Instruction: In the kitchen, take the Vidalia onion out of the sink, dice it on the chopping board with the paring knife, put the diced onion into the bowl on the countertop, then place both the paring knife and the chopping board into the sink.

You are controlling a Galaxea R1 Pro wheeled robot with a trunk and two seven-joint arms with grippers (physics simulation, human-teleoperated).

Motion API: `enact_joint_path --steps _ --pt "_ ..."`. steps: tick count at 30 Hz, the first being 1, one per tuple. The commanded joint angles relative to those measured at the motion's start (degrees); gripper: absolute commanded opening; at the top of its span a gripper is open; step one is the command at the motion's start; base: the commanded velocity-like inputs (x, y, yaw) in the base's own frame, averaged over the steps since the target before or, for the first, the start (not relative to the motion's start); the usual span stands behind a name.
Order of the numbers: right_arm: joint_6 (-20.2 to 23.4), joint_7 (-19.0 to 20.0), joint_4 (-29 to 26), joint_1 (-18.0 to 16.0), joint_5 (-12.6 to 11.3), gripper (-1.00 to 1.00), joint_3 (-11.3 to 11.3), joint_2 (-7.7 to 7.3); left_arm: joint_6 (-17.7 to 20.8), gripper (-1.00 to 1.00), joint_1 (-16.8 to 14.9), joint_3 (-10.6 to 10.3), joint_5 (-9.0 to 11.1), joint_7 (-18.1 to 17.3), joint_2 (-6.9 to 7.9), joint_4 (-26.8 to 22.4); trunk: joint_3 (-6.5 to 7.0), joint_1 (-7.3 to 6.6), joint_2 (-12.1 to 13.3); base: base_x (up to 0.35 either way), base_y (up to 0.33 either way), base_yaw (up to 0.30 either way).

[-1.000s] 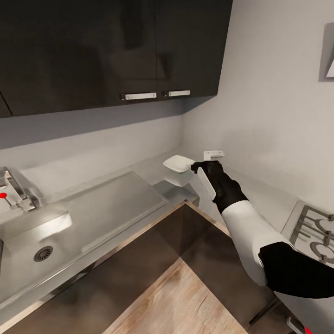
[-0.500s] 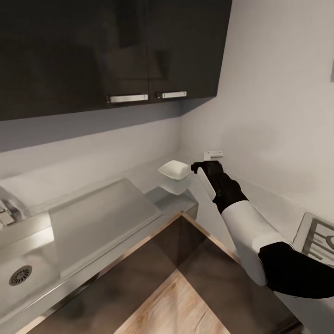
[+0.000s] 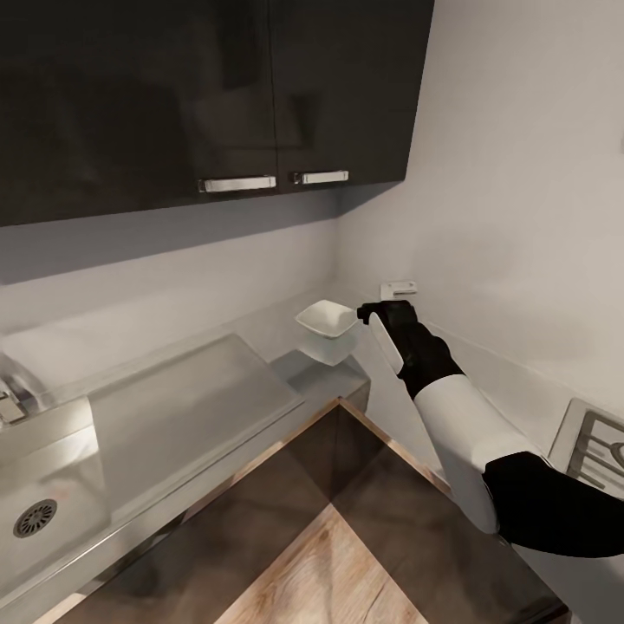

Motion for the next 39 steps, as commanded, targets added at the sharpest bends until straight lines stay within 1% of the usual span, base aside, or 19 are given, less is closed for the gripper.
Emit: enact_joint_path --steps 1,9,16,20,23,29,33,39 --pt "0.15 -0.55 -0.03 -0.06 -0.60 1.00 0.23 -0.02 -0.08 1.00 0.11 0.02 0.26 -0.06 -0.03 0.98 -0.11 0.04 -0.12 0.000 0.000 0.000" --pt "0.15 -0.55 0.04 -0.06 -0.60 1.00 0.23 0.00 -0.05 1.00 0.28 0.04 0.35 -0.32 0.01 7.22 -0.11 0.04 -0.12 0.000 0.000 0.000" --pt "0.28 -0.69 -0.01 -0.06 -0.54 1.00 0.23 0.06 0.01 1.00 0.24 0.07 0.41 -0.50 -0.01 11.02 -0.11 0.04 -0.12 0.000 0.000 0.000" --pt "0.32 -0.71 0.07 -0.03 -0.45 1.00 0.18 -0.21 -0.01 1.00 0.21 -0.38 0.41 -0.53 -0.05 14.13 -0.11 0.04 -0.12 0.000 0.000 0.000" --pt "0.23 -0.72 0.33 0.00 -0.43 1.00 0.16 -0.34 -0.01 1.00 0.20 -0.53 0.41 -0.54 -0.03 15.16 -0.11 0.04 -0.12 0.000 0.000 0.000" --pt "0.16 -0.72 0.54 0.02 -0.41 1.00 0.14 -0.43 -0.01 1.00 0.17 -0.60 0.43 -0.74 0.07 15.60 -0.11 0.04 -0.12 0.035 0.000 0.000" --pt "0.15 -0.72 0.59 0.02 -0.40 1.00 0.14 -0.44 0.00 1.00 0.16 -0.60 0.45 -1.75 0.10 16.07 -0.11 0.04 -0.12 0.239 0.000 0.000" --pt "0.12 -0.72 0.97 0.02 -0.34 1.00 0.07 -0.44 -0.01 1.00 0.16 -0.60 0.46 -2.15 0.14 16.40 -0.11 0.04 -0.12 0.315 0.000 0.000"
